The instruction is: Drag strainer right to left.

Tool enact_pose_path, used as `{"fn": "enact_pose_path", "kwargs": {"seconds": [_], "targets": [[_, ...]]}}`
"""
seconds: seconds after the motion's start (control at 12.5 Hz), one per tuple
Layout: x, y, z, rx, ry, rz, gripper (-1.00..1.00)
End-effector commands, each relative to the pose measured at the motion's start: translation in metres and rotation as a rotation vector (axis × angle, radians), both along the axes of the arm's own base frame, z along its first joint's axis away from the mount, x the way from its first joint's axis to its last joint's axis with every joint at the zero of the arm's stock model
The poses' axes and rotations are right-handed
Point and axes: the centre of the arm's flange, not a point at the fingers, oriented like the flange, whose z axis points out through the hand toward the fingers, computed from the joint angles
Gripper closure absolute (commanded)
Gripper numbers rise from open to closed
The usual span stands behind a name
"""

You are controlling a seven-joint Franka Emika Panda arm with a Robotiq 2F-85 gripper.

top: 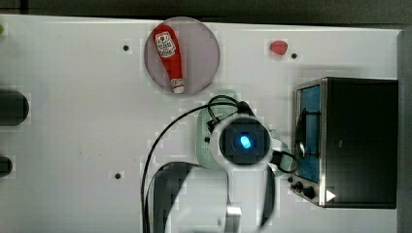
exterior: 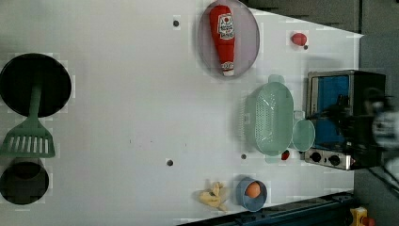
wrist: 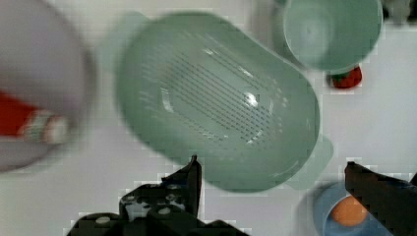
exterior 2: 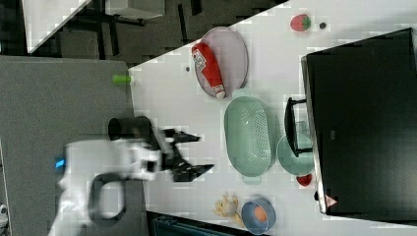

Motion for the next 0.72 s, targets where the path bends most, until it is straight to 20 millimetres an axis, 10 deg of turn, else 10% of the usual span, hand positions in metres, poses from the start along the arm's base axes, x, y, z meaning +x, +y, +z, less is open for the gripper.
{"fn": "enact_pose_path", "kwargs": {"seconds": [0.08, 0.72], "targets": [[0.011, 0.006, -0.034, -0.039, -0.034, -0.214, -1.00], [0.036, 0.034, -0.179, -0.035, -0.110, -0.402, -1.00]]}}
